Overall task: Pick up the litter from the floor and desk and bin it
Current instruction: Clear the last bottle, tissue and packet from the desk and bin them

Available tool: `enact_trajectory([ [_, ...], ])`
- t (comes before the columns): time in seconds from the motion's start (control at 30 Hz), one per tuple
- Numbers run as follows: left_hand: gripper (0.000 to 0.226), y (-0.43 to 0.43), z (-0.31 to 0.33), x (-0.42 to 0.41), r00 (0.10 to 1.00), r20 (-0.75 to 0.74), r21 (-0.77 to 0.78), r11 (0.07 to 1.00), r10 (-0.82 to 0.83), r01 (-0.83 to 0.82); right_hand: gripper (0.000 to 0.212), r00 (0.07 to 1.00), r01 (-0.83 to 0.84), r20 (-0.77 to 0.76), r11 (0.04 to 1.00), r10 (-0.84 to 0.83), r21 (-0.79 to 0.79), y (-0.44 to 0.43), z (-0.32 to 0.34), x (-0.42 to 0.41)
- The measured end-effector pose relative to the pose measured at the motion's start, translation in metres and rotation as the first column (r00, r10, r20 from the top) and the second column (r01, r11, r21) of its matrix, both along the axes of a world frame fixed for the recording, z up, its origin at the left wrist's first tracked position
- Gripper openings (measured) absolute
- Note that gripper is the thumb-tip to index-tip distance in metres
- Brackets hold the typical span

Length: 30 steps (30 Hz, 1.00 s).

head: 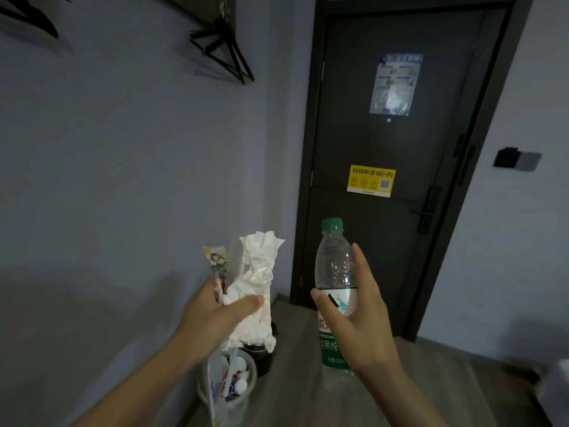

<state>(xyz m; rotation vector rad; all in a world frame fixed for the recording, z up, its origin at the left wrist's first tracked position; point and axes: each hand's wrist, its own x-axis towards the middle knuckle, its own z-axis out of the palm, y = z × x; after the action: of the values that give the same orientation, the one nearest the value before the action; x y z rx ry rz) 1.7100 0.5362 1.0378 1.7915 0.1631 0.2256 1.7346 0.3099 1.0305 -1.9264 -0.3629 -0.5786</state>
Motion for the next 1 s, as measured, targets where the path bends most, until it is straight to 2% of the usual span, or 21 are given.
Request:
enact_trajectory([
  [0.17,0.035,0.006,-0.016,0.074,0.998,-0.006,0.080,0.994,0.068,-0.068,0.087,0.997,-0.062,-0.041,0.998,0.061,-0.021,0.003,-0.010,0.088],
  [0.63,0.050,0.076,-0.093,0.292,0.976,-0.176,0.004,0.991,0.131,-0.133,0.089,0.973,-0.113,-0.216,0.986,0.084,-0.125,0.068,-0.071,0.305],
  [0.87,0.057,0.111,-0.131,0.389,0.943,-0.293,0.041,0.987,0.158,-0.153,0.086,0.936,-0.132,-0.344,0.978,0.070,-0.160,0.103,-0.111,0.398],
  [1.0,0.050,0.119,-0.158,0.435,0.917,-0.355,0.069,0.983,0.181,-0.168,0.087,0.905,-0.157,-0.418,0.976,0.080,-0.152,0.110,-0.135,0.451],
])
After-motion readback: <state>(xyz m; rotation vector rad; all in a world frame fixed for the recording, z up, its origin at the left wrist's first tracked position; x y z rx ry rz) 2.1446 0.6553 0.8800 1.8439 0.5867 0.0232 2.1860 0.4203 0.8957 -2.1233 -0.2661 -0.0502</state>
